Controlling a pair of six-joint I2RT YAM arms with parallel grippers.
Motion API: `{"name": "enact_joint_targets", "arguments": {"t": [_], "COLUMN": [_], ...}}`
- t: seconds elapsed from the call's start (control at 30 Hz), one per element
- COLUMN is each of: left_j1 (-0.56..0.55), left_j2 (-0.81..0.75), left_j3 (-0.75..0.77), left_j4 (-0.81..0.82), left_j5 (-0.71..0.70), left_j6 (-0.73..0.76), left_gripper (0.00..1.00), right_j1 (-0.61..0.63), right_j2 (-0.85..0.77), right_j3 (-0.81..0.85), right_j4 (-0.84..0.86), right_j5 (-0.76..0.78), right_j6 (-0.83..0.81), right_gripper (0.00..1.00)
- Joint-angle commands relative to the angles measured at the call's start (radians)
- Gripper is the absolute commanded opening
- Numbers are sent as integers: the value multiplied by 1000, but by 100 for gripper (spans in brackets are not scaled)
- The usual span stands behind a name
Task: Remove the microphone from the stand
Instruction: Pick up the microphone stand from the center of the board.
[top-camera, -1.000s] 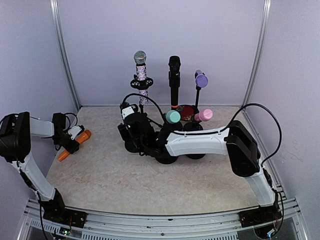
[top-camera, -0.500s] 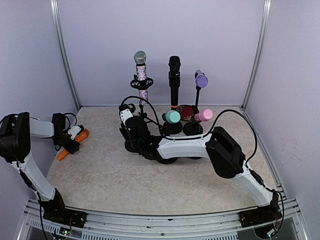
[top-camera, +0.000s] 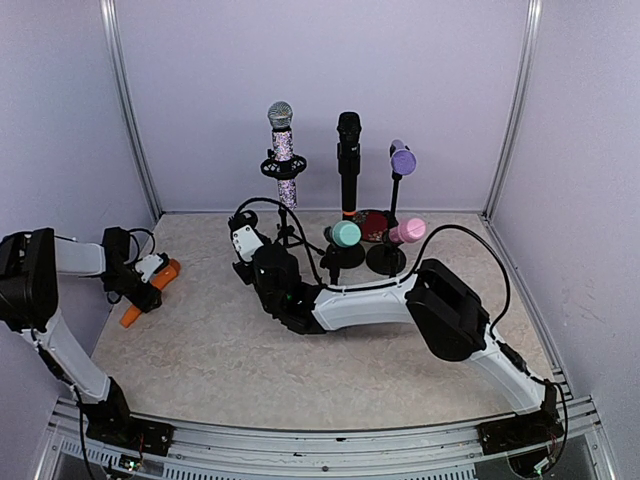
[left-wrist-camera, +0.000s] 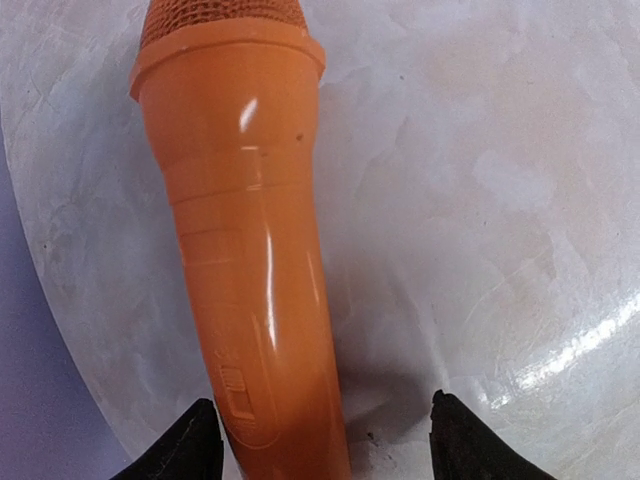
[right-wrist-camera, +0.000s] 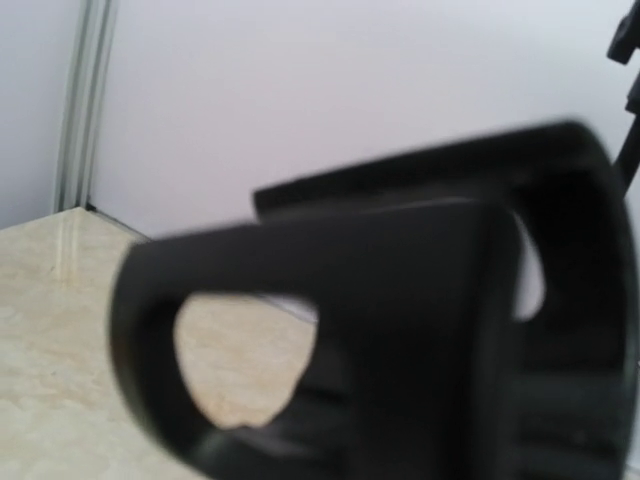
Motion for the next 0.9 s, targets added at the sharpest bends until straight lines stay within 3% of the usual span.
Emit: {"name": "enact_joint_targets", "arguments": {"t": [0.0,0.3,0.4,0.7,0.87], "left_j1": [3,2,2,2,2], "left_j2": [-50,-76,-82,-126,-142], "left_j3": [26,31,40,102,146], "left_j4": [-50,-58,-59,-99,-112], "left_j5": [32,38,40,35,-14], "left_j6": [-6,11,13,8,-23], "left_gripper": [78,84,96,99,99], "right_j1": [55,174,205,284,287], "right_j2": [-121,-381,-504,-951,-1179], "right_j3": [-77,-300,-374,-616,-765], "right_j4": [111,201,161,-99,-318], "right_j5": [-39,-106,-137,-220,-162], "right_j6": [-33,-43,3,155,283], "right_gripper": [0,0,0,0,0]}}
